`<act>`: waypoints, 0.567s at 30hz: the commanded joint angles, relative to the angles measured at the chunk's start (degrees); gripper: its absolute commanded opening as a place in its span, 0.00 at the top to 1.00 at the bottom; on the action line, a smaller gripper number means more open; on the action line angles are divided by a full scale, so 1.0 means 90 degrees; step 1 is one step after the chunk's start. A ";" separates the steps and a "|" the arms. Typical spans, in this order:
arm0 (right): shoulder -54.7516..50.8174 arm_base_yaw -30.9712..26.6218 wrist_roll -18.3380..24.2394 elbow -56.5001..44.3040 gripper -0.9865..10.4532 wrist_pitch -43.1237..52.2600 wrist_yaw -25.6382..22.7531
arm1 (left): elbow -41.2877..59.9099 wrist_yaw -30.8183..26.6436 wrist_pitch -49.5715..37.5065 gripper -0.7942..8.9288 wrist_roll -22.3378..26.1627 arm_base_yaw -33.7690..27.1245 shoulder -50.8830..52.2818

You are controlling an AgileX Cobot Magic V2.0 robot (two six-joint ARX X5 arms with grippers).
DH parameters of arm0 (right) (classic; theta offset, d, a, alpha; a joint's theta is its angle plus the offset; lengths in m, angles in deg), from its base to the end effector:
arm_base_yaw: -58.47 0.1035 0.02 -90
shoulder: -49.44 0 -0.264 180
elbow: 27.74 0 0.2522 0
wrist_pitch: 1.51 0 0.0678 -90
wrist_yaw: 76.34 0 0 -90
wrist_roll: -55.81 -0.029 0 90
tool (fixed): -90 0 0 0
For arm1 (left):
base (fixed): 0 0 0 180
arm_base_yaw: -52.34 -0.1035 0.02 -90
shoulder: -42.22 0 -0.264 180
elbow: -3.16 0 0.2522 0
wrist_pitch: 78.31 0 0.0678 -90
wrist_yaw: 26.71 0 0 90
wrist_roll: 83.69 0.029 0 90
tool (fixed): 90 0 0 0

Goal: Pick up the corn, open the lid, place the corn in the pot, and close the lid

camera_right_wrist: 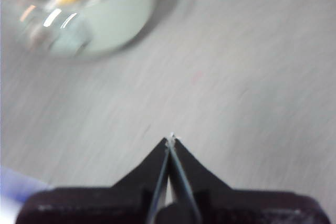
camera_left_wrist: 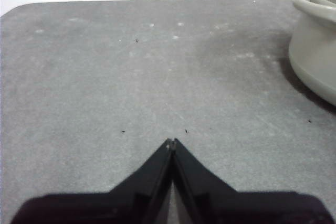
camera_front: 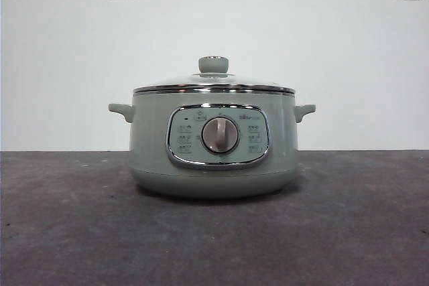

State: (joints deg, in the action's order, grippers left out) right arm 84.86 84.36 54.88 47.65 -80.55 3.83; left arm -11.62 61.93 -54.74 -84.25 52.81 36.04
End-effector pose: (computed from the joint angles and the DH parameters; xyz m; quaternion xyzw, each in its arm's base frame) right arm 0.0678 0.0274 0.3578 -0.0950 0.3193 0.1291 0.9340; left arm 0.1004 -0.0001 0.1446 -0.0028 0.1302 0.0083 0.9914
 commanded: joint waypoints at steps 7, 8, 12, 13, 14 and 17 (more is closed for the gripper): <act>-0.2093 -0.2018 0.0775 -0.4189 0.91 0.5564 0.1826 | 0.0063 0.0010 -0.0044 0.92 0.0068 -0.0019 -0.0189; -0.2317 -0.2132 0.0682 -0.4609 0.91 0.5826 0.1834 | 0.0063 0.0007 -0.0044 0.92 0.0068 -0.0019 -0.0214; -0.3067 -0.2535 0.0338 -0.5712 0.91 0.6096 0.1829 | 0.0063 0.0010 -0.0046 0.92 0.0068 -0.0019 -0.0282; -0.3218 -0.2618 0.0342 -0.5887 0.91 0.6023 0.1829 | 0.0061 0.0010 -0.0044 0.92 0.0068 -0.0019 -0.0299; -0.3342 -0.2684 0.0340 -0.6025 0.91 0.5931 0.1826 | 0.0063 0.0010 -0.0044 0.92 0.0068 -0.0019 -0.0318; -0.3604 -0.2793 0.0342 -0.6324 0.91 0.5401 0.1804 | 0.0063 0.0010 -0.0044 0.92 0.0068 -0.0019 -0.0374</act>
State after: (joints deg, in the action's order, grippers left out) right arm 52.56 59.29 58.62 -8.68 -32.51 20.10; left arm -11.62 61.93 -54.74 -84.21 52.81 32.72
